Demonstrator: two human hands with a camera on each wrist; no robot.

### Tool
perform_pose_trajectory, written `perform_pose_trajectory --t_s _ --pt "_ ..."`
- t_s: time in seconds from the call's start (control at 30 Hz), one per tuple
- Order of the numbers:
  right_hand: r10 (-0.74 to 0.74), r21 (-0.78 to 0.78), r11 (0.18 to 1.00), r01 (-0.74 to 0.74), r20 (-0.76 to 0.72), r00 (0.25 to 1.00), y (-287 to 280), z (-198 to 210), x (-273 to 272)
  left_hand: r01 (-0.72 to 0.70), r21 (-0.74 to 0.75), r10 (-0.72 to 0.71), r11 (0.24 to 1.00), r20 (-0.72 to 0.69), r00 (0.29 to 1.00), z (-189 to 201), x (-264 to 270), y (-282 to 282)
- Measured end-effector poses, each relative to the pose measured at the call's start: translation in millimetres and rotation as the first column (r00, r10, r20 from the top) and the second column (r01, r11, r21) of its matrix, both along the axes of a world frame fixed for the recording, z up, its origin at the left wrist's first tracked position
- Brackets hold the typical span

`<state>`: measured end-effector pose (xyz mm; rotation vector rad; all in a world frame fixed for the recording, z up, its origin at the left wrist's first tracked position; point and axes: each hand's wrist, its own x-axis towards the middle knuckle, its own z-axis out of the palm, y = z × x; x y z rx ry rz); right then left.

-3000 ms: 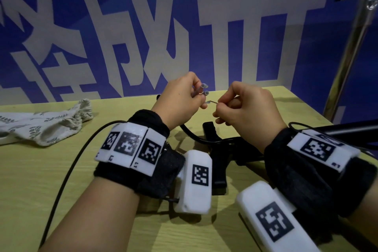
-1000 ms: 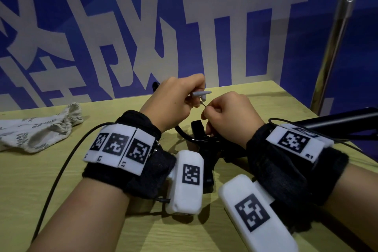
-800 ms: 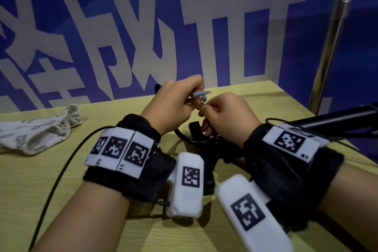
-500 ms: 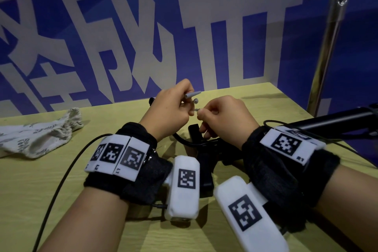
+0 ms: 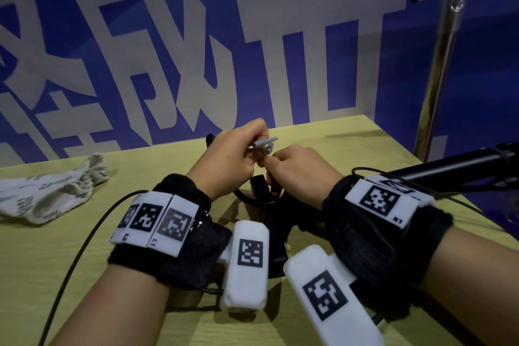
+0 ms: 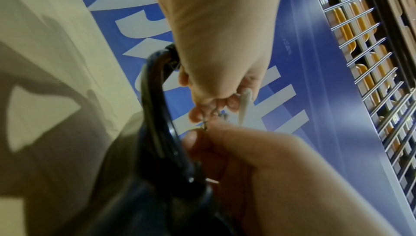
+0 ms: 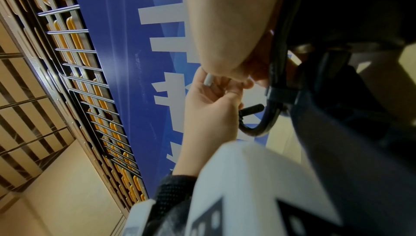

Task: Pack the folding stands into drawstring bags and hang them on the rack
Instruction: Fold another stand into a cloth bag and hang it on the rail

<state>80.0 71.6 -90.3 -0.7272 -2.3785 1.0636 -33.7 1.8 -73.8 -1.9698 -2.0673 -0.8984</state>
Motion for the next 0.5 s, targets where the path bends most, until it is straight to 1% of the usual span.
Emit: perform_pose_trajectory --t_s 0.13,0.33,0.5 --pt "-0.033 0.013 0.999 0.033 0.001 0.999 2.3 -0.6 -0.6 0.019 -0.001 -0.019 1.0 0.024 1.0 -1.3 -1.6 -0.6" --pt "-0.073 0.064 0.995 0.071 0.036 0.997 6.7 -4.1 -3.4 0.03 -0.05 -0.028 0.998 0.035 0.999 -3.1 -3.2 0.9" --pt "-0.094 0.113 0.99 0.089 0.045 0.995 6.8 -5.1 -5.7 0.021 -0.024 -0.02 1.0 0.042 0.999 0.6 -0.9 1.9"
